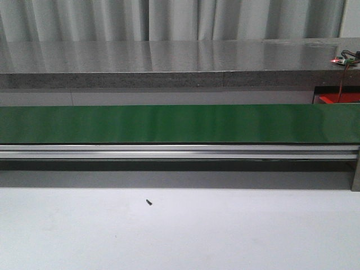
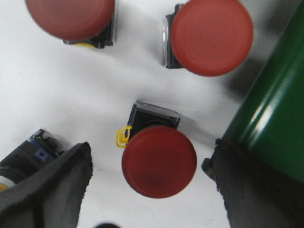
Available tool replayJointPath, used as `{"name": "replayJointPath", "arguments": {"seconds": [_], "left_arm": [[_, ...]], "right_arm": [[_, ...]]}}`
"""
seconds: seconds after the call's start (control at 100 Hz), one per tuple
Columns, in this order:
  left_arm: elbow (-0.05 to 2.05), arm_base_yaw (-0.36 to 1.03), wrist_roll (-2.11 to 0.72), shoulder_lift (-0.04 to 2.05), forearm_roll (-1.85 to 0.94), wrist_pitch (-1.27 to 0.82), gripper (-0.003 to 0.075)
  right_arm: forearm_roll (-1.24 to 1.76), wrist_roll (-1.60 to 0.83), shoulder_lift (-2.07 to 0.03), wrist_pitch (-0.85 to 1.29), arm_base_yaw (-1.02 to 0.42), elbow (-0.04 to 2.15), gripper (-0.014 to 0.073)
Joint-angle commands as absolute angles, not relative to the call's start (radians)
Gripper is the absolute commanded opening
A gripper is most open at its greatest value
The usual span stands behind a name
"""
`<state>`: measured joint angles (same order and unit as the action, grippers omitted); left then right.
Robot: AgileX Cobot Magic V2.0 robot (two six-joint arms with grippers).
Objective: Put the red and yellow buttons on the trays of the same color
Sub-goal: 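Grasp a red push-button from the table with the left gripper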
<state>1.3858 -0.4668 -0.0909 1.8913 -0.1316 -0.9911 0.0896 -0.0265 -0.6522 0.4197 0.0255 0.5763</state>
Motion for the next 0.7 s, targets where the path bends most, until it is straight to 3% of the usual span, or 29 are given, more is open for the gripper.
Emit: {"name": "replayJointPath", "arguments": {"seconds": [0.0, 0.2, 0.42, 0.69], "left_arm": [[1.416, -0.468, -0.093, 1.864, -0.134, -0.999, 0.0494], [1.416, -0.468, -0.093, 1.869, -0.138, -0.985, 0.0477], [1.416, -0.468, -0.093, 1.869, -0.139, -0.98, 0.0266], [1.422, -0.468, -0.093, 1.795, -0.153, -0.964, 0.0251]], "right_arm": [[0.08, -0.034, -0.649, 0.347, 0.025, 0.604, -0.0066], [0.08, -0.034, -0.649, 0.347, 0.025, 0.604, -0.0066], [0.08, -0.034, -0.649, 0.347, 0.025, 0.604, -0.0066], [0.08, -0.034, -0.649, 0.347, 0.025, 0.604, -0.0066]]}}
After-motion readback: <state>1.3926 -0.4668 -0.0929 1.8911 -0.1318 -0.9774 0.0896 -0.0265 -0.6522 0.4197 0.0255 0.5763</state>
